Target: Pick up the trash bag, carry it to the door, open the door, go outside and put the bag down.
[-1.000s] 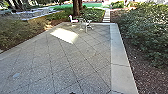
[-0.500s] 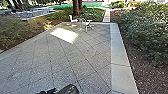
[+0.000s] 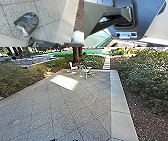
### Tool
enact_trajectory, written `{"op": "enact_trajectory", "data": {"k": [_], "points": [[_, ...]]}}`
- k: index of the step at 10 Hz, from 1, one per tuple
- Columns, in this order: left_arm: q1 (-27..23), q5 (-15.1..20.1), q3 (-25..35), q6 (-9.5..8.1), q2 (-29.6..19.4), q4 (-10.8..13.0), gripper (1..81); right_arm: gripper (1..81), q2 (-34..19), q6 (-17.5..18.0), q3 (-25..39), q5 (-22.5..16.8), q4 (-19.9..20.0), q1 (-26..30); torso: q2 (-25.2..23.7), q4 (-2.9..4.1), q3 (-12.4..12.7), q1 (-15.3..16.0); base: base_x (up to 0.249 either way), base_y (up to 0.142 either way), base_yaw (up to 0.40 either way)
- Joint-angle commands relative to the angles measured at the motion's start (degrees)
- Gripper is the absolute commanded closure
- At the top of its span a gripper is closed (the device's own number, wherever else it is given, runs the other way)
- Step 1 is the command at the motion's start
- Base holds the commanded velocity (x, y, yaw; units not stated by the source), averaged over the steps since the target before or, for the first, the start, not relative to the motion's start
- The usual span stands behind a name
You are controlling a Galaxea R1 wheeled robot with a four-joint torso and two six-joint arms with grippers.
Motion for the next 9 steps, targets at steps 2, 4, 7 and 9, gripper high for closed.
{"op": "enact_trajectory", "data": {"k": [2, 4, 7, 9], "points": [[12.9, -2.1, -10.2, 8.71, 11.0, 3.2, 1.0, 1.0, 1.6, -0.5, 0.9, -3.4, -0.8, -0.2, 0.0, 2.15, 5.0, 0.0, 0.000, 0.000, 0.000], [19.9, -3.5, -16.2, 13.56, 16.2, 4.1, 1.0, 1.0, 1.5, -0.5, 0.8, -3.4, -0.8, -0.2, 0.0, 2.94, 7.9, 0.0, 0.000, 0.000, 0.000], [28.8, -8.7, -16.9, 18.04, 19.3, 4.2, 1.0, 1.0, 1.5, -0.1, 1.0, -3.3, -0.8, 0.1, 0.0, 2.47, 7.7, -0.1, 0.000, 0.000, 0.000], [32.6, -10.8, -16.9, 21.46, 21.2, 4.2, 1.0, 1.0, 1.5, 0.0, 1.0, -3.3, -0.8, 0.2, -0.1, 2.54, 8.3, -0.1, 0.000, 0.000, 0.000]]}}
